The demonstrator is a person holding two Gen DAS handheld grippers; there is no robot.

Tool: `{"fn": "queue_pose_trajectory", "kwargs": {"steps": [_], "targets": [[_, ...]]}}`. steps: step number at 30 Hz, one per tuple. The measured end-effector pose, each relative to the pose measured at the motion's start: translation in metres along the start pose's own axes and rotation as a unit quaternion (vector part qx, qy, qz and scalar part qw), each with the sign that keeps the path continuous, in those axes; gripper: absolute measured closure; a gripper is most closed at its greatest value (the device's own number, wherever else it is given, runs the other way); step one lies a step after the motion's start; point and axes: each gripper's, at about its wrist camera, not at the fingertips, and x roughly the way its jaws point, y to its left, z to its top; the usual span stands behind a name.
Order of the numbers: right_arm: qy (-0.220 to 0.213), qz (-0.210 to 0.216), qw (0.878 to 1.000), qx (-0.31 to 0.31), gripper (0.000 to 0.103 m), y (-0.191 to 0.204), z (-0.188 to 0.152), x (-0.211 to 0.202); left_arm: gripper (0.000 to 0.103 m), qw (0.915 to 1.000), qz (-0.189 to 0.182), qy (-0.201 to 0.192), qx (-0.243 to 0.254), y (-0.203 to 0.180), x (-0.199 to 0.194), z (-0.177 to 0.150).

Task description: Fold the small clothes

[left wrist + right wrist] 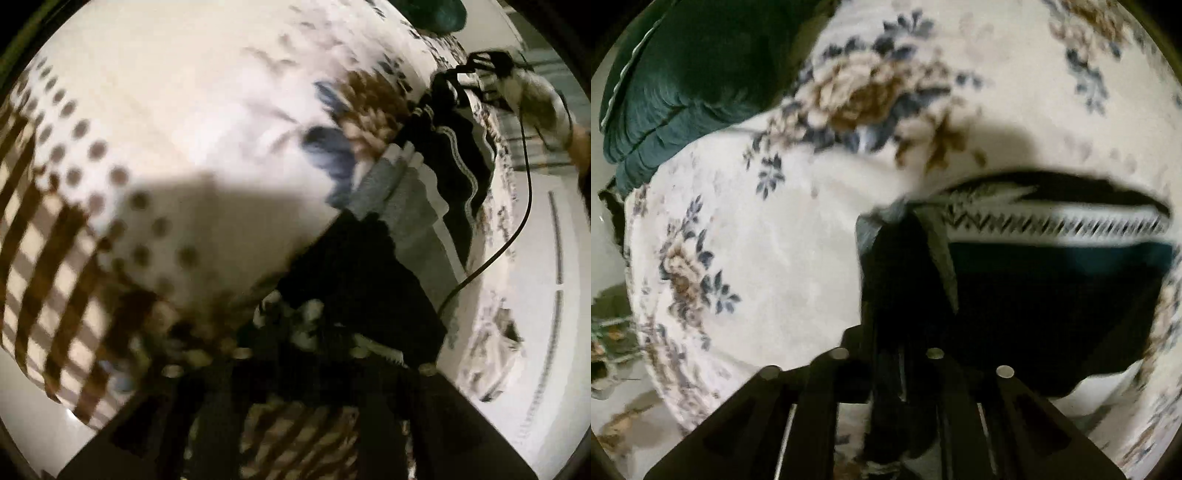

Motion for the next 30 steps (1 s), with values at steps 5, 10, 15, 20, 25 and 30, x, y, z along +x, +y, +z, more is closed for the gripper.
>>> {"fn": "queue_pose_trajectory", "kwargs": {"steps": [5, 10, 15, 20, 25, 30], "targets": [[0.008, 0.053, 0.998, -0.035, 0.044, -0.019, -0.069, -0.030, 0.038, 1.0000, -0.001, -0.003, 0.009, 0.008, -0.026, 0.006], [0.028, 0.034, 0.998, -0.053, 0.042, -0.077, -0.198, -0.040, 0.038, 0.9990, 0.020, 0.012, 0.038, -0.003, -0.016, 0.023], [0.103, 0.015, 0.995, 0.000, 0.042, -0.150, -0.355, 0.005, 0.038, 0.9941, 0.057, 0.045, 0.081, -0.021, 0.019, 0.020], [0.150, 0.008, 0.988, 0.039, 0.042, -0.188, -0.473, 0.062, 0.038, 0.9845, 0.105, 0.061, 0.126, -0.027, 0.030, 0.009], [0.165, -0.024, 0.986, 0.008, 0.042, -0.195, -0.530, 0.071, 0.038, 0.9784, 0.136, 0.061, 0.144, -0.019, 0.015, -0.002], [0.109, 0.032, 0.992, 0.047, 0.042, -0.211, -0.534, 0.037, 0.038, 0.9795, 0.123, 0.046, 0.153, -0.028, -0.004, -0.009]]}}
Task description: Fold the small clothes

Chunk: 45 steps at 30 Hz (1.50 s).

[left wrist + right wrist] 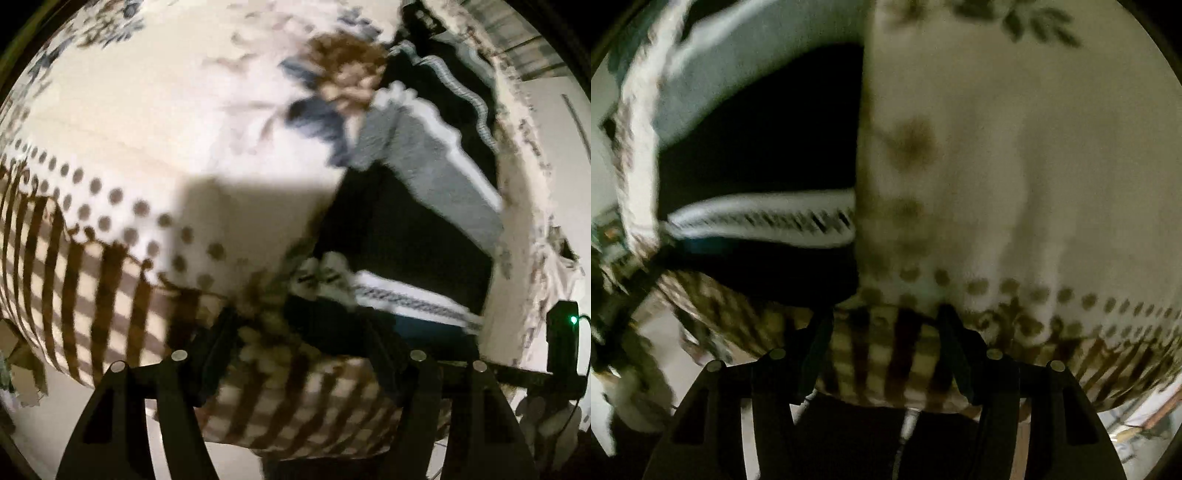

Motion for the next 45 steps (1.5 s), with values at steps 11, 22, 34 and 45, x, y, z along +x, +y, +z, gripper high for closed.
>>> {"fn": "queue_pose_trajectory", "kwargs": {"steps": [11, 22, 34, 45], "targets": [[-0.030, 0.095, 0.994, 0.054, 0.064, -0.008, 0.017, 0.011, 0.099, 0.9974, -0.033, -0.063, -0.015, -0.011, -0.001, 0.009], [-0.016, 0.076, 0.995, 0.061, 0.059, -0.003, 0.003, -0.007, 0.054, 0.9985, -0.047, -0.026, 0.003, -0.003, -0.036, 0.032], [-0.193, 0.066, 0.975, 0.086, 0.044, -0.002, 0.201, -0.153, 0.032, 0.9771, -0.166, -0.109, 0.076, -0.130, -0.018, 0.296], [-0.248, 0.135, 0.953, 0.111, 0.040, 0.001, 0.431, -0.190, 0.094, 0.9748, -0.136, -0.069, 0.162, -0.209, 0.075, 0.454]]}}
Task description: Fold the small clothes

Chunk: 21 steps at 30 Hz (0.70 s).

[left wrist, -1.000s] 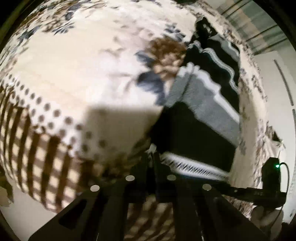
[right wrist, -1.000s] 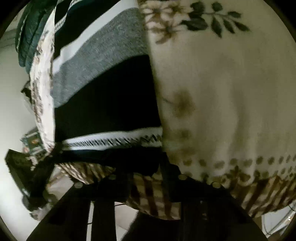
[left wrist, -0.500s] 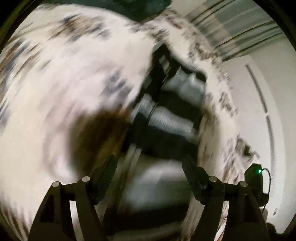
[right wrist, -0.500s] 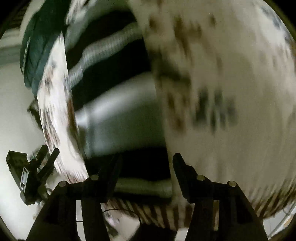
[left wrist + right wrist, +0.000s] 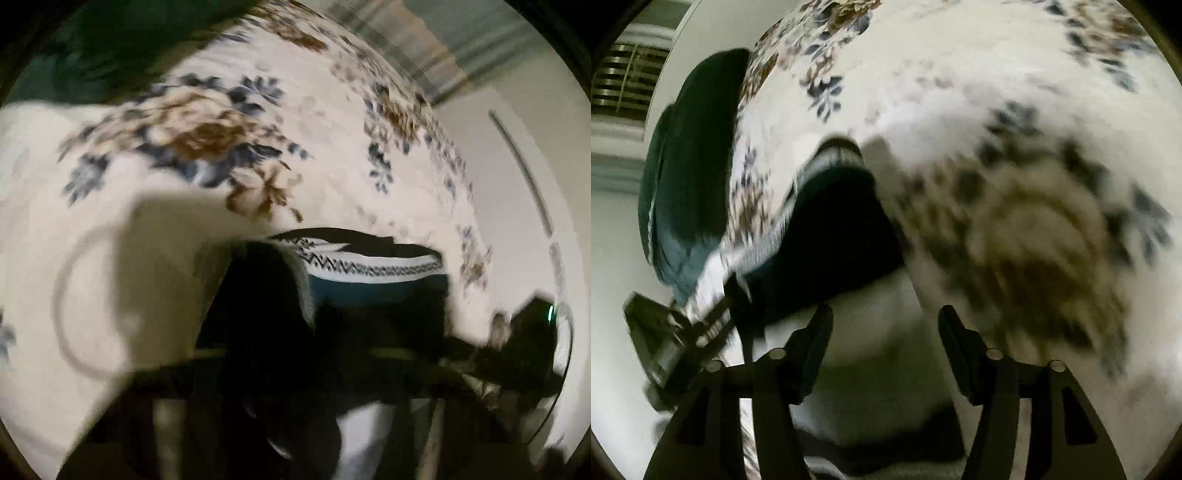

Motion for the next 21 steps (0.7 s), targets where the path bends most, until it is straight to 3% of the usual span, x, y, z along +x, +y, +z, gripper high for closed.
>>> {"fn": "queue_pose_trajectory", "kwargs": {"steps": [3, 4, 5, 6, 10, 15, 18, 20, 21], "targets": [[0.019, 0.004, 1.000, 0.007, 0.041, 0.006, 0.021, 0.028, 0.095, 0.9990, -0.019, -0.028, 0.028, -0.003, -0.019, 0.006], [0.019, 0.004, 1.000, 0.006, 0.060, 0.010, 0.021, 0.034, 0.095, 0.9988, -0.029, -0.031, 0.025, -0.001, -0.024, 0.010], [0.017, 0.002, 1.000, -0.001, 0.092, 0.014, 0.023, 0.033, 0.095, 0.9982, -0.040, -0.040, 0.018, 0.003, -0.034, 0.012], [0.011, -0.003, 1.000, -0.015, 0.097, 0.021, 0.024, 0.031, 0.095, 0.9978, -0.046, -0.045, 0.014, 0.008, -0.042, 0.015], [-0.008, -0.020, 0.998, -0.057, 0.098, 0.036, 0.028, 0.025, 0.095, 0.9989, -0.041, -0.021, -0.006, 0.033, -0.026, 0.031], [0.006, -0.095, 0.991, -0.091, 0.099, 0.047, 0.039, 0.048, 0.094, 0.9983, -0.045, 0.020, -0.031, 0.052, 0.012, 0.035], [0.025, -0.101, 0.990, -0.099, 0.096, 0.049, 0.038, 0.052, 0.082, 0.9962, -0.059, 0.028, -0.057, 0.053, 0.000, 0.027], [0.035, -0.089, 0.991, -0.095, 0.083, 0.045, 0.031, 0.042, 0.055, 0.9958, -0.062, 0.022, -0.063, 0.052, -0.017, 0.014], [0.038, -0.082, 0.991, -0.095, 0.076, 0.041, 0.026, 0.036, 0.047, 0.9956, -0.065, 0.017, -0.065, 0.050, -0.026, 0.005]]}}
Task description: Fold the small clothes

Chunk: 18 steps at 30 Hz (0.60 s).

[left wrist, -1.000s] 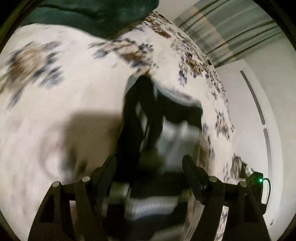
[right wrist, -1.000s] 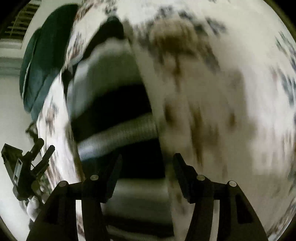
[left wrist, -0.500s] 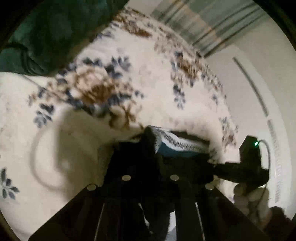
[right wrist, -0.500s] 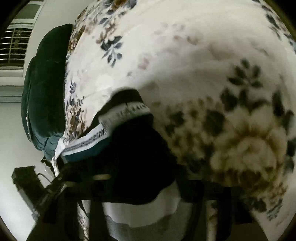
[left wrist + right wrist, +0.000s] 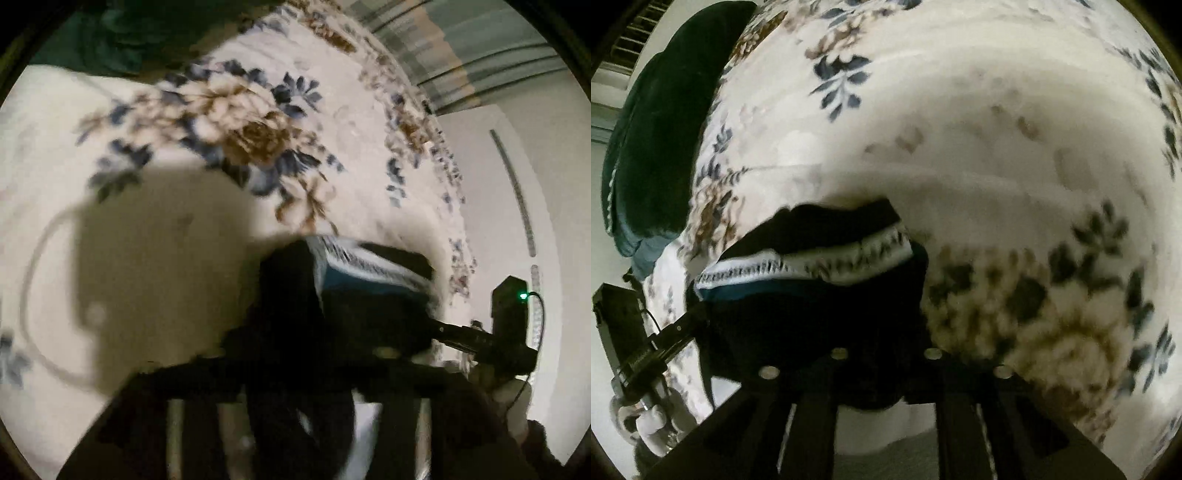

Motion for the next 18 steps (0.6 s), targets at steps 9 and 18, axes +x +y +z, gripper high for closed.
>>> {"fn": "queue_pose_trajectory", "kwargs": {"steps": [9, 18], "targets": [[0.037, 0.062, 0.996, 0.055, 0.052, -0.051, -0.122, -0.035, 0.041, 0.9986, 0.007, 0.045, -0.027, -0.007, 0.001, -0.094], [0.110, 0.076, 0.983, 0.126, 0.052, -0.106, -0.297, -0.039, 0.035, 0.9989, 0.022, 0.020, -0.036, -0.014, -0.095, -0.208]]}}
